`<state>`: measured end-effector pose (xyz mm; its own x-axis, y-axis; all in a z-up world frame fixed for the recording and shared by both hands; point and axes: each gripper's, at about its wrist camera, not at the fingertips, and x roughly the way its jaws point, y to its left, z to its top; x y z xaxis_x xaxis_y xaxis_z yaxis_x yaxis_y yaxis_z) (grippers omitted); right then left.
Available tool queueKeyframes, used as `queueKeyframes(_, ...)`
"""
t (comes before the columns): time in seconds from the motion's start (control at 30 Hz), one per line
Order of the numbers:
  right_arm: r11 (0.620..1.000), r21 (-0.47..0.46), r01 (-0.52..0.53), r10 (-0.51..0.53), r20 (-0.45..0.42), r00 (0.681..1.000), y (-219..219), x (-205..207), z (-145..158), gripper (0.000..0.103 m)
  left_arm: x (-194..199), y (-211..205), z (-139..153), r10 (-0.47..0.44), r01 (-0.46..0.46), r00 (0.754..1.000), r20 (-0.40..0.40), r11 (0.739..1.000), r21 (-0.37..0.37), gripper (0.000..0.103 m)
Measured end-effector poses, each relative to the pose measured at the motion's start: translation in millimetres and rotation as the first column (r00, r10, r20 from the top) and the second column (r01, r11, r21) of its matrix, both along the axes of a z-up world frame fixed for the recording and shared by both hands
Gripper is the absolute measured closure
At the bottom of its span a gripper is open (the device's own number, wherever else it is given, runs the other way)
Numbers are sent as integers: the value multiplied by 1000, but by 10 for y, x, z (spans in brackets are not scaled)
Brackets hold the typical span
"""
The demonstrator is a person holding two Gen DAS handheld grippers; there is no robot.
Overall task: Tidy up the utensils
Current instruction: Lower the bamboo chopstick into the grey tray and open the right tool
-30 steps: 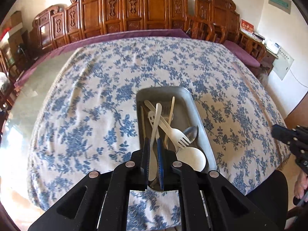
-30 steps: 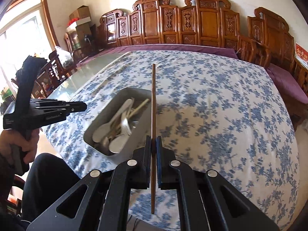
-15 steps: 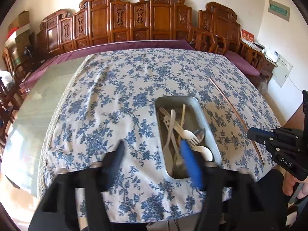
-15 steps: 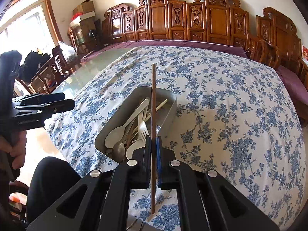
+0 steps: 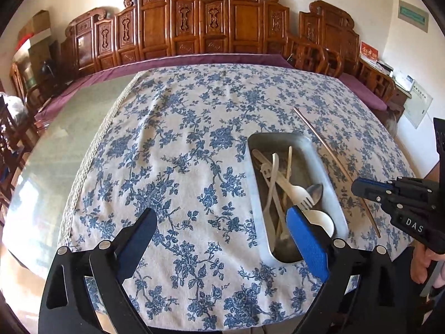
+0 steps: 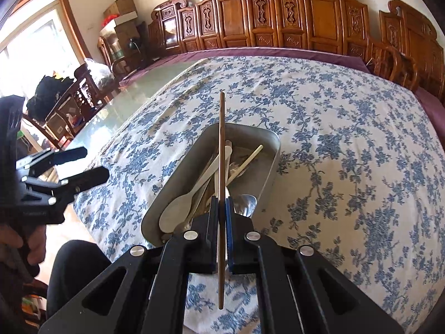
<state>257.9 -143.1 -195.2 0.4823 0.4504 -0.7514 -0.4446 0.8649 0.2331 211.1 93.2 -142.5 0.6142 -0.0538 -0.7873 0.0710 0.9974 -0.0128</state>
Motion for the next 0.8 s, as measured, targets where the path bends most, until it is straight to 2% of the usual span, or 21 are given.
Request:
queueKeyframes(0.37,999,37,33,-29,-100,995,172,306,-304,97,78,56,-243,-1,0,999,-32,1000,-23,13)
queueKeyframes(0.53,1000,11,13,-11,-116,993,329,323,-419,97,75,96,-324,0,-2,999,-40,999,-34,13)
queueKeyframes(0.8,998,-61,9,-16,-128,992,490,362,-582,97,40,93,-364,-19,19,999,-37,1000,-12,13)
